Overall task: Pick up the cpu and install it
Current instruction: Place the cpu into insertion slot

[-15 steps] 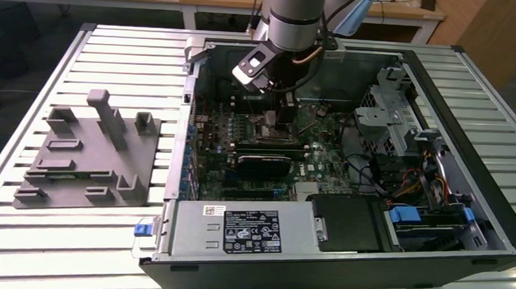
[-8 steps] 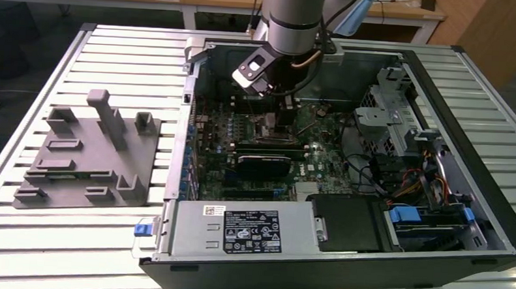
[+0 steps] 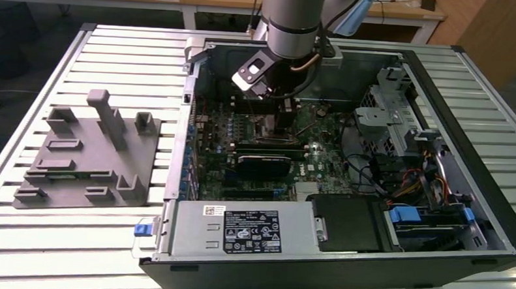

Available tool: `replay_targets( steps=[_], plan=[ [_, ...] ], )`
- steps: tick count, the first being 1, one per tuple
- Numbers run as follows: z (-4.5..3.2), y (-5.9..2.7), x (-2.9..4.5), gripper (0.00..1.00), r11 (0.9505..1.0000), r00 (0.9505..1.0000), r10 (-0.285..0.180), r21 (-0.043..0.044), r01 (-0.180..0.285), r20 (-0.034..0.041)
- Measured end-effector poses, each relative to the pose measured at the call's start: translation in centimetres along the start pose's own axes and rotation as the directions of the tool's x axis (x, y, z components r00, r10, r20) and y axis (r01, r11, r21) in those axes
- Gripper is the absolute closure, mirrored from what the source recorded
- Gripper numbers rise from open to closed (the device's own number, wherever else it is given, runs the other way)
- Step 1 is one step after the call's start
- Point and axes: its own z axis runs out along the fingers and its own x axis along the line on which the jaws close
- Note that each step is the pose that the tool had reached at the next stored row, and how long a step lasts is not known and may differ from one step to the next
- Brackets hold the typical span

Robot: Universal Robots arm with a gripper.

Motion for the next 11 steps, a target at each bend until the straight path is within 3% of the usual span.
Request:
replay_targets(
  steps=[11],
  plan=[
    [0.7, -0.12, 0.45, 0.46, 0.9995, 0.9995, 0.031, 0.001, -0.031, 0.0004]
  ],
)
